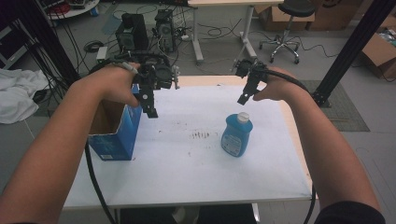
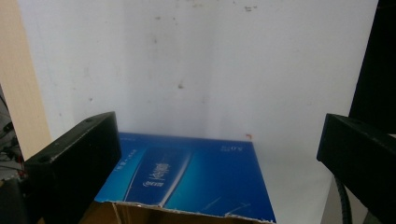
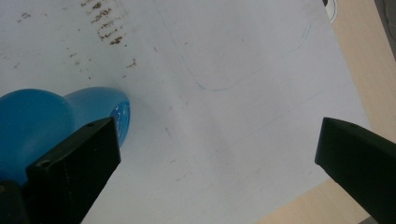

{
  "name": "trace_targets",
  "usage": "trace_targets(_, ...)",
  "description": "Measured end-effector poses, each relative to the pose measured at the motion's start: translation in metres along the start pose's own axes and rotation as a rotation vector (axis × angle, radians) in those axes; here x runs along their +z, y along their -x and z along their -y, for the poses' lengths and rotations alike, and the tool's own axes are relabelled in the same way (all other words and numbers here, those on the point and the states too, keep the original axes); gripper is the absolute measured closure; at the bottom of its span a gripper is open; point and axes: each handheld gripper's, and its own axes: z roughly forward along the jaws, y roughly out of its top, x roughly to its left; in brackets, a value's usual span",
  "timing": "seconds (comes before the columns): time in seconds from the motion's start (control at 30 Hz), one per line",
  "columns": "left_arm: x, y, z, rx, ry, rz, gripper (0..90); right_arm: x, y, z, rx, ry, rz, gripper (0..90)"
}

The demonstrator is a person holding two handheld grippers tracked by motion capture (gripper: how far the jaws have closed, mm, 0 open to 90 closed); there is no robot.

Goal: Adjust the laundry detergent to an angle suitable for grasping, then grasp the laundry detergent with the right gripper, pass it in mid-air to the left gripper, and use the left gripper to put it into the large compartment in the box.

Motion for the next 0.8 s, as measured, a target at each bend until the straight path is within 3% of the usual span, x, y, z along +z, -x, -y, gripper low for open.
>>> trace_targets(0.8, 0.0083, -0.0041, -0.0053, 0.012, -0.004, 0.012, 0.1, 0.004, 0.0072, 0.0026, 0.018, 0.003, 0.002, 0.0)
